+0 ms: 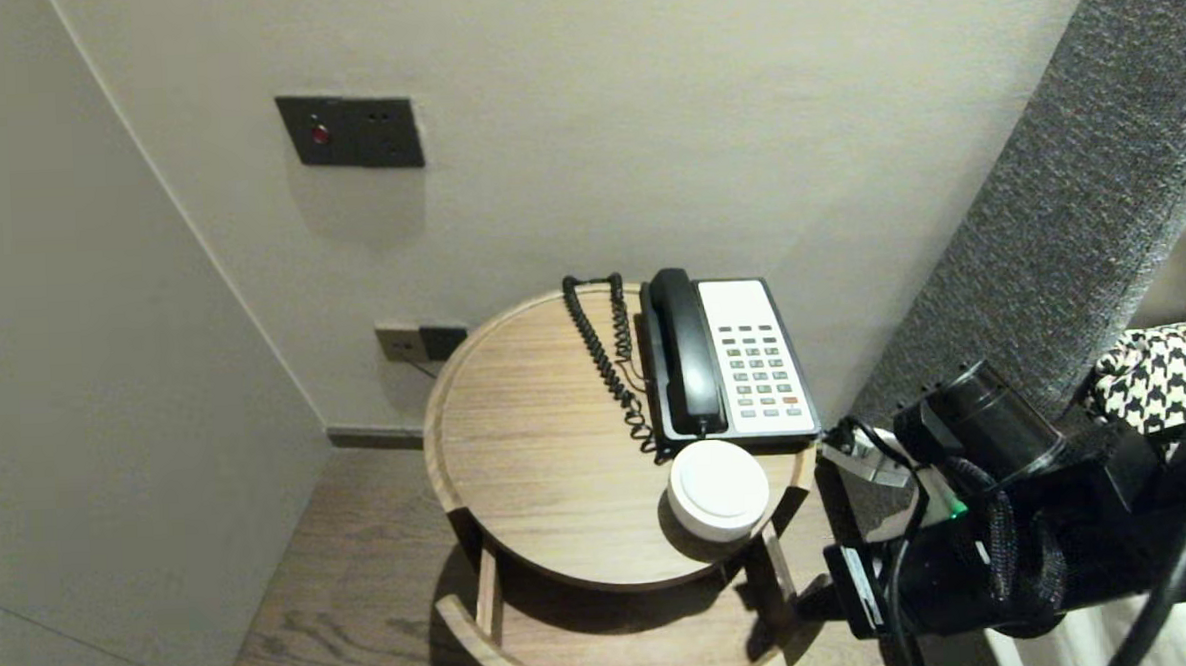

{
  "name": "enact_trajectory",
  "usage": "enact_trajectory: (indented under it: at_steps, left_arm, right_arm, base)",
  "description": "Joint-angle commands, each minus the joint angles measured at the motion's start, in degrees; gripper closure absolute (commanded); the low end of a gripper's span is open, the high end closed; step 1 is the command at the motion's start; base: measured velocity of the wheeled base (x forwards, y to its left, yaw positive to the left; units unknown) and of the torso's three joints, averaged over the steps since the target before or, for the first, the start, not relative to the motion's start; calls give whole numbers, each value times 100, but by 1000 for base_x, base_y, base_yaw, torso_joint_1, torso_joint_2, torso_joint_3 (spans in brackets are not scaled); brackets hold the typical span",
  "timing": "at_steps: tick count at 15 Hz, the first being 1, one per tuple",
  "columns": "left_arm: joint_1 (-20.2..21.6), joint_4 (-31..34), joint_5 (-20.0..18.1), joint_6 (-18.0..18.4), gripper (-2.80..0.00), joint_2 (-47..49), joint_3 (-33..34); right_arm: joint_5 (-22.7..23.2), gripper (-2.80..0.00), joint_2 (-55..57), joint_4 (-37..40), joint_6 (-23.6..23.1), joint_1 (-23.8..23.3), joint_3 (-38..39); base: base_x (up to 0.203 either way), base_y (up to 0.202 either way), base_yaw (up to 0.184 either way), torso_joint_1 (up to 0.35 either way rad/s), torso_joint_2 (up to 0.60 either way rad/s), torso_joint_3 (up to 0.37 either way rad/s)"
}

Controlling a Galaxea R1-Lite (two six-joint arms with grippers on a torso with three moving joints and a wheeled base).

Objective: Open the nightstand drawer

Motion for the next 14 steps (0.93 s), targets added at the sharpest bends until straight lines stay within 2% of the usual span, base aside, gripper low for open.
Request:
enact_trajectory:
  at_steps: [1,6,11,14]
  left_arm:
    - [0,7,6,-1,0,-11,-1]
    - [0,-2,6,-1,0,-11,-1]
    - [0,7,6,-1,0,-11,-1]
    - [0,7,6,-1,0,-11,-1]
  right_arm:
    - [12,0,-295,0,20,77,218]
    - [21,0,-596,0,21,231,696]
    - [35,0,-822,9,22,292,858]
    - [166,0,-896,9,22,365,1065]
  base:
    - [0,0,0,0,0,0]
    - [0,0,0,0,0,0]
    - [0,0,0,0,0,0]
    - [0,0,0,0,0,0]
